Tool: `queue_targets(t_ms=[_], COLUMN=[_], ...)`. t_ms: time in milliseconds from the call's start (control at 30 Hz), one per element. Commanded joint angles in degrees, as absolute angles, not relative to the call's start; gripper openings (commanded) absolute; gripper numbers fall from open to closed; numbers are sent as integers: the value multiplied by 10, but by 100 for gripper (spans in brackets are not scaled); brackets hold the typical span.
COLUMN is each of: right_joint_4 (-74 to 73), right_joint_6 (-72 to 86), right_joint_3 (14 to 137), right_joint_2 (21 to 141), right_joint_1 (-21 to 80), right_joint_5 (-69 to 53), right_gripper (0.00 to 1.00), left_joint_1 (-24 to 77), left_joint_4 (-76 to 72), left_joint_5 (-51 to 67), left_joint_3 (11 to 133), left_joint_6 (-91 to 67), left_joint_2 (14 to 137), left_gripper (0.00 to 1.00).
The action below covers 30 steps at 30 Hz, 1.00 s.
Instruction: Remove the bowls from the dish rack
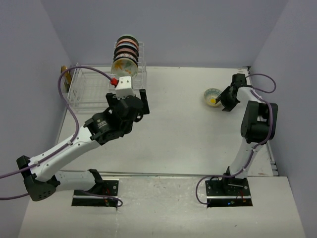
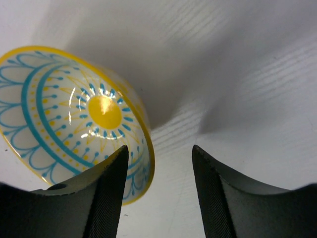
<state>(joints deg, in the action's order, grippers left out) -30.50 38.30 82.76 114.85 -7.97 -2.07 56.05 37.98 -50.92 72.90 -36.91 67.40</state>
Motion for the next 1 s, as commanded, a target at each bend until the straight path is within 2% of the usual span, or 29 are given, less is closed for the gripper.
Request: queue_targets(t_ms=[0, 133, 200, 300, 367, 433, 633, 800, 967], right_joint_4=[-302, -302, -301, -258, -230, -187, -132, -155, -184], right_joint_6=[376, 363, 350, 334, 338, 362, 410, 401, 389], right_joint_3=[807, 782, 768, 717, 682, 626, 509, 488, 497], right_joint_2=[1052, 929, 850, 748, 702, 641, 504, 453, 413], right_joint_1=[-78, -66, -59, -51, -50, -47, -36, -35, -36], right_joint_5=[-6, 35, 32, -66, -184, -246, -337, -354, -360], right_gripper=[56, 60, 67, 80, 85, 94, 98, 98, 98], left_joint_1=[502, 425, 366, 317, 310, 294, 272, 269, 258], left_joint_4=[348, 327, 287, 185, 151, 119, 14, 3, 60], left_joint_5=[-462, -378, -311, -245, -248, -246, -293, -338, -358], left_joint_3=[775, 840, 838, 798, 769, 754, 681, 704, 763], left_joint_6=[-365, -395, -450, -529, -600, -673, -821, -854, -889], left_joint_2=[673, 691, 682, 656, 648, 649, 660, 700, 773], left_gripper=[100, 100, 100, 100, 100, 100, 96, 96, 89])
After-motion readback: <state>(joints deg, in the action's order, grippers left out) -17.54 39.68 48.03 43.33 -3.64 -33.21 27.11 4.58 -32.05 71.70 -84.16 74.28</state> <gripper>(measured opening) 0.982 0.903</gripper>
